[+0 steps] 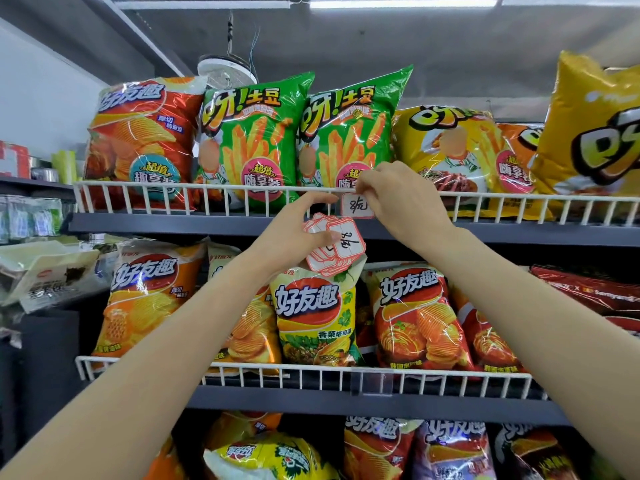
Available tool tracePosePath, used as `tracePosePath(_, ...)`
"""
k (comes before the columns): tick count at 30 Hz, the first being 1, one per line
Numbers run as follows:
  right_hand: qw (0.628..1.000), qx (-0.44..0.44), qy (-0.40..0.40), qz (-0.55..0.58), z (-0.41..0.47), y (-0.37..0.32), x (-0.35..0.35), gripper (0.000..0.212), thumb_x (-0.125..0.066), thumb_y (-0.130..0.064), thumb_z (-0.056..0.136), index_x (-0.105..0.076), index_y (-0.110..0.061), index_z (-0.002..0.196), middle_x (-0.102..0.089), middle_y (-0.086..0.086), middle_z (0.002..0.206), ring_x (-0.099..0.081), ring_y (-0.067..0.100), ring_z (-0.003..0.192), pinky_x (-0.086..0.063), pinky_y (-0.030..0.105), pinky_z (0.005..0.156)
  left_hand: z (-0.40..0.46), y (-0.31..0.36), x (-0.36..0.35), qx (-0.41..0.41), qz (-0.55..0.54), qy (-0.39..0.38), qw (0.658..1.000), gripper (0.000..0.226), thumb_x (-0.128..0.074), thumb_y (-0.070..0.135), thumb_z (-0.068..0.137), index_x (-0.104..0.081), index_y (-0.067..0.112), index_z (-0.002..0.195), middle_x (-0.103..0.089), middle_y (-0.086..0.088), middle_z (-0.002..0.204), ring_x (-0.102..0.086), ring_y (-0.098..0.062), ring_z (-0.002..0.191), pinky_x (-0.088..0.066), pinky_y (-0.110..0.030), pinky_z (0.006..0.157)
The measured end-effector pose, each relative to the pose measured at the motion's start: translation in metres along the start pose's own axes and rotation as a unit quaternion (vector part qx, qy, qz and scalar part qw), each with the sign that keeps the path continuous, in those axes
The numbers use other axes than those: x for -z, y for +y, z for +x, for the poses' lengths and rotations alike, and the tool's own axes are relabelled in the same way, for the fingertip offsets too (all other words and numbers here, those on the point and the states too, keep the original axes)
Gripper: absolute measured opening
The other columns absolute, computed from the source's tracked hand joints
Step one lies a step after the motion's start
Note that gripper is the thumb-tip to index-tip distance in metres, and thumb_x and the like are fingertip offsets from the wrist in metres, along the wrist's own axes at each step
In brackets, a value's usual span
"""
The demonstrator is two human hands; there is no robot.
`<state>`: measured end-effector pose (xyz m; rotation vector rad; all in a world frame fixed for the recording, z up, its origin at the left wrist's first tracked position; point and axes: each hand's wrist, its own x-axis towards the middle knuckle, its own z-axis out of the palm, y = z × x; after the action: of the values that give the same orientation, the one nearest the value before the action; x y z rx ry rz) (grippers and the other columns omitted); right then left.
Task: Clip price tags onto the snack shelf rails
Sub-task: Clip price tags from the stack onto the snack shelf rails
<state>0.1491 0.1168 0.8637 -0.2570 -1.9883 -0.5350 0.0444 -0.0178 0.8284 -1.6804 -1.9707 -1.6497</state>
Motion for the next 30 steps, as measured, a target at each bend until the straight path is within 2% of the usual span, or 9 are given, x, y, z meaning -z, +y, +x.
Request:
tracePosePath(6, 0.998, -0.035, 0.002, 0.058, -0.002, -0.002, -0.002, 0.021, -0.052, -0.017, 0.094, -0.066, -0.015, 0.108, -0.056, 0.008, 0.105, -0.051, 0.023, 0.1, -0.045, 0.033, 0.077, 0.003, -0.001, 0.001, 0.0, 0.014, 0.004, 1.0, 0.049, -0.064, 0.013, 0.087, -0.047, 0.031, 0.129, -0.045, 0.013, 0.113, -0.066, -0.005, 0.067, -0.055, -0.021, 0.051)
tracePosePath(9, 0.997, -0.04, 0.003, 0.061, -0.004, -0.003, -0.003, 0.024, -0.05, -0.017, 0.095, -0.067, -0.014, 0.111, -0.058, 0.007, 0.11, -0.05, 0.023, 0.102, -0.042, 0.031, 0.079, 0.004, -0.001, 0.001, -0.008, 0.018, 0.008, 1.0, 0.049, -0.065, 0.014, 0.087, -0.048, 0.03, 0.13, -0.045, 0.013, 0.113, -0.065, -0.001, 0.063, -0.054, -0.016, 0.051)
tracePosePath(14, 0.998, -0.035, 0.009, 0.051, -0.006, -0.002, -0.002, 0.023, -0.048, -0.017, 0.095, -0.065, -0.015, 0.111, -0.061, 0.006, 0.107, -0.051, 0.024, 0.099, -0.043, 0.032, 0.075, 0.007, -0.002, 0.001, -0.006, 0.004, 0.007, 1.0, 0.053, -0.065, 0.011, 0.086, -0.048, 0.024, 0.134, -0.056, 0.006, 0.11, -0.064, -0.002, 0.069, -0.051, -0.012, 0.051)
tracePosePath(22, 0.997, -0.033, 0.038, 0.054, -0.012, -0.005, -0.008, 0.025, -0.048, -0.019, 0.096, -0.065, -0.011, 0.113, -0.058, 0.008, 0.108, -0.049, 0.024, 0.098, -0.046, 0.033, 0.071, 0.007, -0.001, 0.002, -0.016, 0.03, 0.011, 0.999, 0.053, -0.065, 0.012, 0.086, -0.047, 0.025, 0.135, -0.055, 0.008, 0.105, -0.059, 0.003, 0.071, -0.047, -0.006, 0.052)
tracePosePath(26, 0.998, -0.021, 0.049, 0.021, -0.018, -0.008, -0.014, 0.022, -0.056, -0.009, 0.091, -0.066, -0.005, 0.11, -0.058, 0.011, 0.106, -0.051, 0.027, 0.09, -0.047, 0.032, 0.061, 0.003, -0.001, 0.002, -0.022, 0.033, 0.029, 0.999, 0.053, -0.065, 0.016, 0.087, -0.048, 0.026, 0.135, -0.051, 0.005, 0.125, -0.059, -0.001, 0.082, -0.05, -0.008, 0.058)
tracePosePath(28, 0.999, -0.009, 0.039, -0.004, -0.021, -0.01, -0.014, 0.023, -0.063, -0.001, 0.083, -0.067, -0.002, 0.106, -0.06, 0.012, 0.102, -0.053, 0.03, 0.084, -0.051, 0.034, 0.058, -0.002, -0.001, 0.003, -0.014, 0.001, 0.045, 0.999, 0.049, -0.064, 0.015, 0.088, -0.048, 0.024, 0.133, -0.05, 0.007, 0.12, -0.058, 0.001, 0.076, -0.05, -0.008, 0.052)
tracePosePath(30, 0.999, 0.003, 0.037, -0.02, -0.024, -0.011, -0.014, 0.027, -0.065, 0.003, 0.08, -0.066, 0.0, 0.107, -0.06, 0.015, 0.101, -0.054, 0.032, 0.082, -0.054, 0.039, 0.059, -0.007, -0.001, 0.004, -0.015, -0.017, 0.065, 0.998, 0.046, -0.063, 0.016, 0.088, -0.05, 0.024, 0.131, -0.051, 0.007, 0.118, -0.058, 0.001, 0.077, -0.051, -0.009, 0.052)
